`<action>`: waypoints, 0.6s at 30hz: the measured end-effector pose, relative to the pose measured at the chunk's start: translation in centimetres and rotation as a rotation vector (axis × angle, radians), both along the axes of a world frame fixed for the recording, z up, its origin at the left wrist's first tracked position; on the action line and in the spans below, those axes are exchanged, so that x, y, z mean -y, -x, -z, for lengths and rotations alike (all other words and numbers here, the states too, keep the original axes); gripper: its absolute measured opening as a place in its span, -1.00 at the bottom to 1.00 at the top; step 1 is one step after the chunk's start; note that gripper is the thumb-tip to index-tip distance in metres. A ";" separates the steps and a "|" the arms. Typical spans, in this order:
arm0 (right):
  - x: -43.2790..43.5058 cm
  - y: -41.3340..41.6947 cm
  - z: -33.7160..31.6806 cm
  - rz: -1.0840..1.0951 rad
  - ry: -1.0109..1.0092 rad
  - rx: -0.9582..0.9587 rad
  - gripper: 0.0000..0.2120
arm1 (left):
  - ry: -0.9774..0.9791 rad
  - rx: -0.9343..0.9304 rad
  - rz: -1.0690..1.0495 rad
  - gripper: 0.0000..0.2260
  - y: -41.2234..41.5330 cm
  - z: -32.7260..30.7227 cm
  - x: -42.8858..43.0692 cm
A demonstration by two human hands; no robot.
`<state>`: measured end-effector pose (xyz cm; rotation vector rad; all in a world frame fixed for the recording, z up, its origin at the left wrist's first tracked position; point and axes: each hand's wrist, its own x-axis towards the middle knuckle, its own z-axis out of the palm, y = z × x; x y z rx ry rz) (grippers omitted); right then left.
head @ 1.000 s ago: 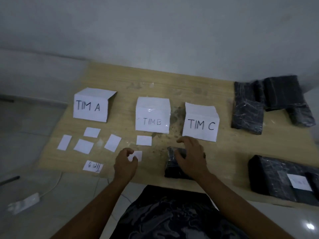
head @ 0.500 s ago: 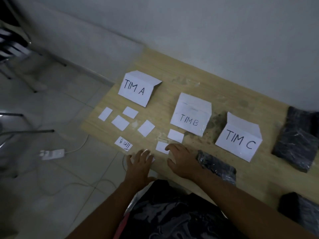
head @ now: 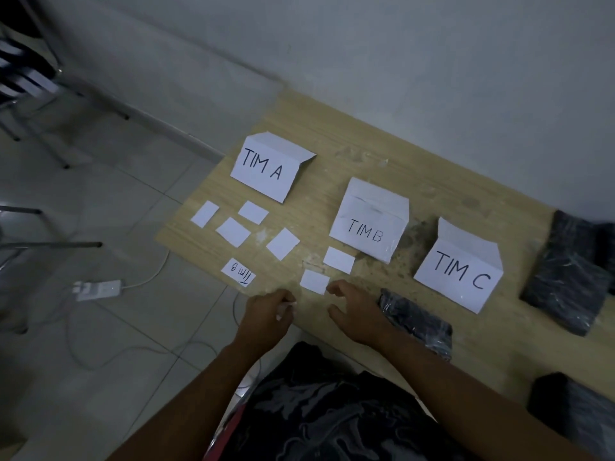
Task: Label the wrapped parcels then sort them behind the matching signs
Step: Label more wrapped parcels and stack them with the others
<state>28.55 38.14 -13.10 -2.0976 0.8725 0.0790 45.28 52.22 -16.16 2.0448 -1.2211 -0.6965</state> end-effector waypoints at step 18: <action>3.2 8.6 -4.9 0.851 -0.352 0.297 -0.71 | -0.071 -0.879 -0.124 -0.92 8.3 -5.6 11.2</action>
